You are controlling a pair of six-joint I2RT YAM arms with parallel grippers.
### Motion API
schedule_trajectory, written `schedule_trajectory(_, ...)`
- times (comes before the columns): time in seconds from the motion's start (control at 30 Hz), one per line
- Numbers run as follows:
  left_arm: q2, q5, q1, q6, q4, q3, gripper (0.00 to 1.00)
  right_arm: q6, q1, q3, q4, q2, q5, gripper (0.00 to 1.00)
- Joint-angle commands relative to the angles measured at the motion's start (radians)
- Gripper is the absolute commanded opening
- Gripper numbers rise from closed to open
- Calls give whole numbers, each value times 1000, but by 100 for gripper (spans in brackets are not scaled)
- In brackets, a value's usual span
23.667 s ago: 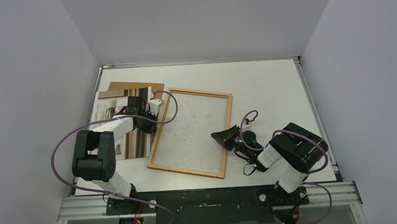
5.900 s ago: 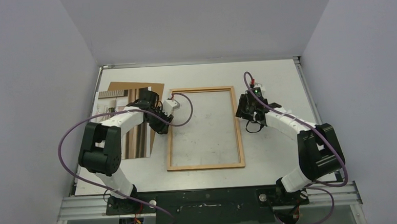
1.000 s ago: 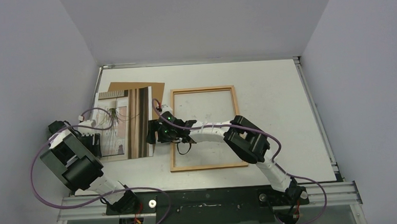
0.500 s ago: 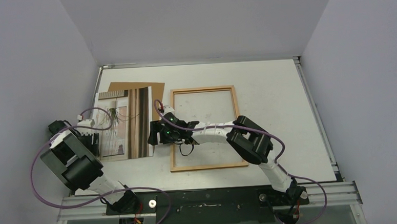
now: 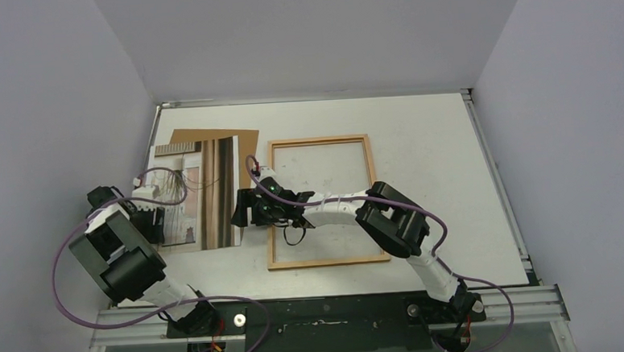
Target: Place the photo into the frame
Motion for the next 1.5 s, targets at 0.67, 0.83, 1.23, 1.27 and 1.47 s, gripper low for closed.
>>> schedule_trajectory(0.67, -140, -197, -35, 109, 145, -15, 58, 40, -9, -53, 24, -56, -20, 73)
schedule_trajectory(0.83, -131, -348, -36, 177, 340, -106, 56, 39, -10, -56, 24, -59, -22, 73)
schedule_trajectory(1.23, -115, -422, -36, 188, 487, -164, 55, 40, -13, -62, 31, -62, -28, 72)
schedule_trajectory(1.27, -110, -422, -38, 189, 486, -169, 55, 41, -14, -65, 34, -62, -29, 72)
schedule_trajectory(1.47, -79, -396, -43, 173, 483, -195, 55, 47, -15, -77, 45, -68, -32, 72)
